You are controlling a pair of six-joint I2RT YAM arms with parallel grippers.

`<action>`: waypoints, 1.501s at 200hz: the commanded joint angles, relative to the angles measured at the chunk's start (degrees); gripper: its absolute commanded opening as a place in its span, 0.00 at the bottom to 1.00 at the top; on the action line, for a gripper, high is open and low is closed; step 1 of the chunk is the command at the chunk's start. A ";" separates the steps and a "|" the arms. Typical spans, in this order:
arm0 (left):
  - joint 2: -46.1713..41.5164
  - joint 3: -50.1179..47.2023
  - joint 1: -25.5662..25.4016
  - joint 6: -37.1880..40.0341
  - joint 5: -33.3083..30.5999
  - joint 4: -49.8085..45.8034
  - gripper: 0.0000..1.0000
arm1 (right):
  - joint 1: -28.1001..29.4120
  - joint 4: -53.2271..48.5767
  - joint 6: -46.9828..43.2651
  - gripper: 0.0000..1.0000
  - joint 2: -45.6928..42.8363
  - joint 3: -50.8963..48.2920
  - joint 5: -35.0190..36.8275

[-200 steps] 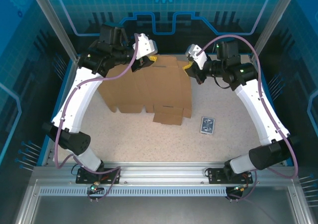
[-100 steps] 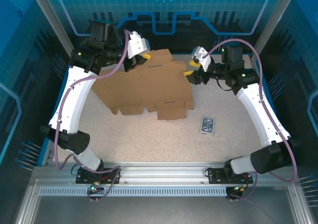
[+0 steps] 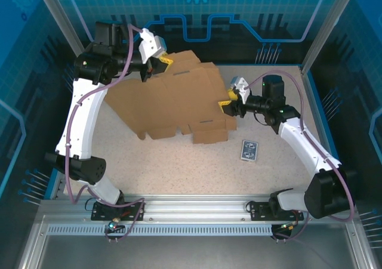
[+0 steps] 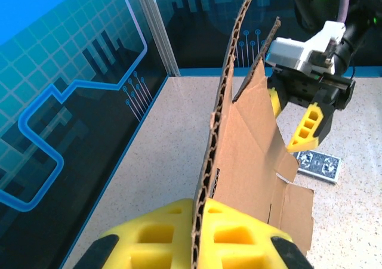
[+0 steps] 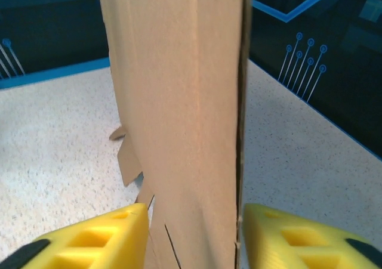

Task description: Fold the paper box

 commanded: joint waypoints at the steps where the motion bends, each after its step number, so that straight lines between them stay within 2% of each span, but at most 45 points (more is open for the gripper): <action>1: -1.29 -0.15 0.45 -2.94 4.53 1.23 0.00 | -0.73 9.90 4.08 0.40 -1.46 -1.80 -1.28; 34: -1.11 -0.63 1.07 -3.71 4.67 1.88 0.00 | -0.92 12.37 4.84 0.30 -2.39 -3.28 0.27; 78: -1.08 -0.73 1.93 -4.93 4.54 2.89 0.00 | -2.75 15.09 7.13 0.25 -4.16 -5.01 -0.46; 128: -1.59 -0.73 2.75 -7.33 4.80 4.54 0.00 | -3.17 11.40 7.41 0.05 -4.52 -2.08 -1.93; 155: -2.85 -1.20 3.35 -9.62 4.88 6.27 0.01 | -3.24 1.77 4.83 0.00 -6.69 4.67 -1.52; 201: -6.56 -4.78 3.99 -11.27 5.15 9.62 0.18 | -3.28 -22.38 -2.34 0.00 -7.67 20.64 -1.84; 220: -6.82 -4.86 4.02 -11.75 6.34 9.66 0.23 | -3.31 -28.14 -3.86 0.00 -7.27 25.49 -2.44; 239: -6.82 -5.02 4.01 -11.81 7.38 9.62 0.35 | -3.29 -32.15 -4.84 0.00 -6.37 29.36 -3.68; 250: -6.69 -5.12 3.98 -11.79 7.50 9.65 0.38 | -3.26 -33.97 -5.18 0.00 -5.95 31.07 -4.04; 279: -6.33 -5.22 3.98 -11.18 8.36 9.54 0.39 | -3.32 -36.55 -5.44 0.00 -5.09 34.03 -5.13; 300: -5.96 -5.19 3.99 -11.75 9.42 10.13 0.33 | -3.39 -37.28 -5.63 0.00 -4.54 34.99 -5.03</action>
